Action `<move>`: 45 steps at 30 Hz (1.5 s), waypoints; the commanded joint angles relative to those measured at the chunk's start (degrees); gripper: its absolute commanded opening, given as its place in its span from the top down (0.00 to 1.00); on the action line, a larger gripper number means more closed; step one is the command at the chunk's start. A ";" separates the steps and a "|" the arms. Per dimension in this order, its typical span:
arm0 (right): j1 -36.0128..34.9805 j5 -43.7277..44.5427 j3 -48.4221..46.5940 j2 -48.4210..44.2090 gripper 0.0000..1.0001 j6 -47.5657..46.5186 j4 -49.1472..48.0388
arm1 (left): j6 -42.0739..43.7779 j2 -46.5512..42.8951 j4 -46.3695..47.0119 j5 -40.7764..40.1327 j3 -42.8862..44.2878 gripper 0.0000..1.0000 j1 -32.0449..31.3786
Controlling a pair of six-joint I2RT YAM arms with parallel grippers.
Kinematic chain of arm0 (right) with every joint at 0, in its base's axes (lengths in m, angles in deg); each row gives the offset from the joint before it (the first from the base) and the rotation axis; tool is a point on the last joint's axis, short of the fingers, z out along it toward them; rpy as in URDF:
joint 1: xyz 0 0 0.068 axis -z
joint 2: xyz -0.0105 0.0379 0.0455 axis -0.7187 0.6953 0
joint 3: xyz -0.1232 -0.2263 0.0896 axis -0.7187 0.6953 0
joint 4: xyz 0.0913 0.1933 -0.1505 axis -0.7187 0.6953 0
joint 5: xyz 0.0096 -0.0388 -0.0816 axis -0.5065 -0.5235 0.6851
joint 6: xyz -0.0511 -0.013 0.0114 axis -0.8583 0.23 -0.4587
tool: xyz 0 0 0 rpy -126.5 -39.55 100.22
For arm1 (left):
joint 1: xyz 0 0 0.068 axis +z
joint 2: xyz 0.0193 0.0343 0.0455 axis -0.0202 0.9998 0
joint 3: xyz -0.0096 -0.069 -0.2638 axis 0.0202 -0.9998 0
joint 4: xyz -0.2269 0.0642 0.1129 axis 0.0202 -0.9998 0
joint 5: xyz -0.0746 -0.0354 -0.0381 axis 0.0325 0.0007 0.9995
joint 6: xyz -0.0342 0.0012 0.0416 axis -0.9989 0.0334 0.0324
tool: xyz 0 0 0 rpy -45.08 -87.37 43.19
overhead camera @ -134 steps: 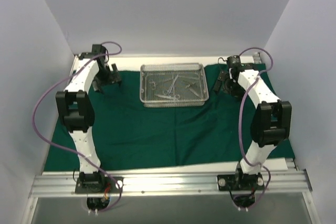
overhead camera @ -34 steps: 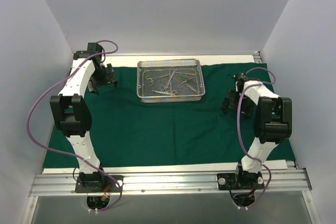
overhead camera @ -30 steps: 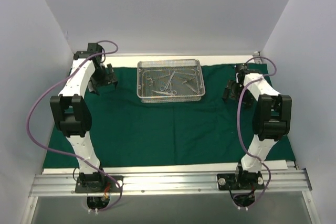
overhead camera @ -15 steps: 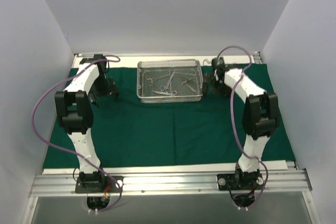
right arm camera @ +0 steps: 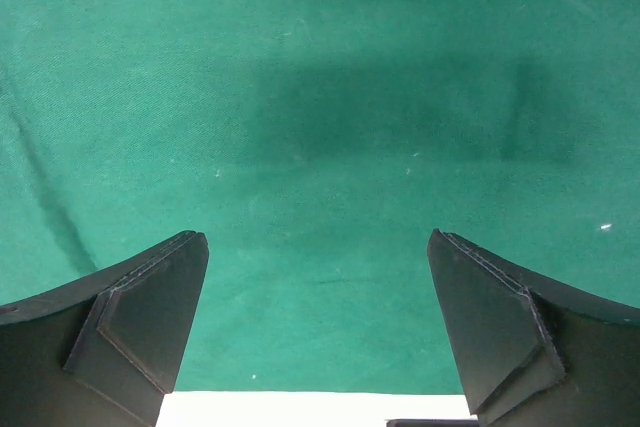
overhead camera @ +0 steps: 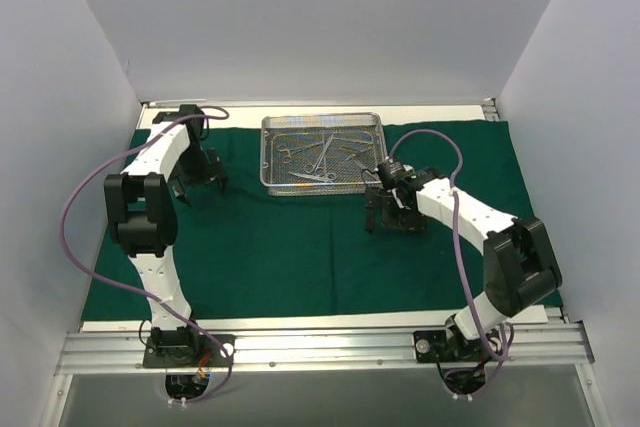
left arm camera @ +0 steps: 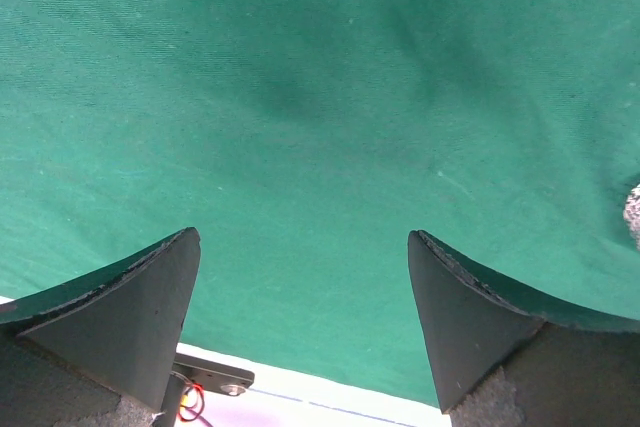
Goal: Open and lay out the surgical kit
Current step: Smooth out the surgical kit at the center of the board.
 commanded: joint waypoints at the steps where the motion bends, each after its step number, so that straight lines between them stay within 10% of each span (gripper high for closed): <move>1: -1.62 1.11 -0.36 0.10 0.00 1.72 -2.55 | -1.61 -0.89 0.20 1.09 2.53 0.06 -0.42; 14: -22.53 5.33 -10.73 13.19 0.01 -0.57 -5.28 | -1.61 -6.16 -1.12 0.30 0.42 0.06 -0.07; 28: -28.69 3.31 -8.02 20.42 0.00 -1.79 -3.52 | -2.23 -10.73 1.78 0.66 -6.34 0.06 0.46; 45: -19.42 9.73 -20.48 14.97 0.00 -4.78 3.24 | -0.74 -10.48 2.57 1.71 -3.28 0.06 0.55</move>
